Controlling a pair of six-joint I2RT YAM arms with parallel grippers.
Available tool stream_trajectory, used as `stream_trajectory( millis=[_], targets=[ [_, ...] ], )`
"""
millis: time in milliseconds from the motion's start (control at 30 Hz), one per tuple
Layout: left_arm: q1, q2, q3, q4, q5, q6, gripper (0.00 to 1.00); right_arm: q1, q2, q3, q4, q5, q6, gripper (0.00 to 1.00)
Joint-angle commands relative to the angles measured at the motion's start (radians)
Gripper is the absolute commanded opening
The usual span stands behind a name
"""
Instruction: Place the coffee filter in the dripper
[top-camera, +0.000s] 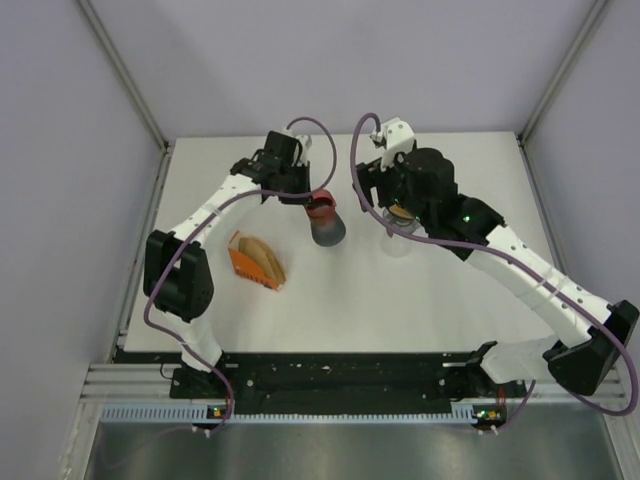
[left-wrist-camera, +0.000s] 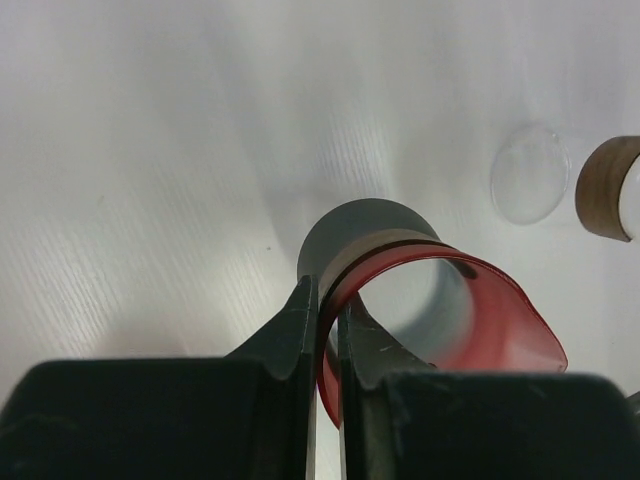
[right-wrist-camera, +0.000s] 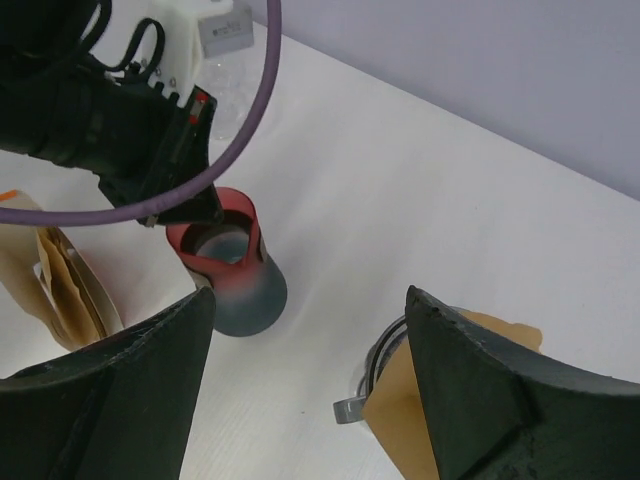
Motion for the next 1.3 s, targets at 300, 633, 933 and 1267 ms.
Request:
stream_trajectory(
  millis=[300, 633, 933, 1267],
  targets=[
    [-0.091, -0.046, -0.129, 0.069, -0.146, 0.072, 0.0, 0.003, -0.043, 0.015, 0.018, -0.079, 0.027, 0.78],
    [-0.089, -0.019, -0.123, 0.031, -0.077, 0.075, 0.29, 0.003, -0.02, 0.03, -0.004, -0.099, 0.021, 0.8],
    [-0.062, -0.073, -0.008, -0.048, -0.084, 0.125, 0.65, 0.003, -0.008, 0.041, -0.004, -0.114, 0.016, 0.8],
    [0.257, 0.02, 0.167, -0.028, -0.098, 0.158, 0.8, 0.003, -0.003, 0.018, -0.004, -0.125, 0.003, 0.81]
  ],
)
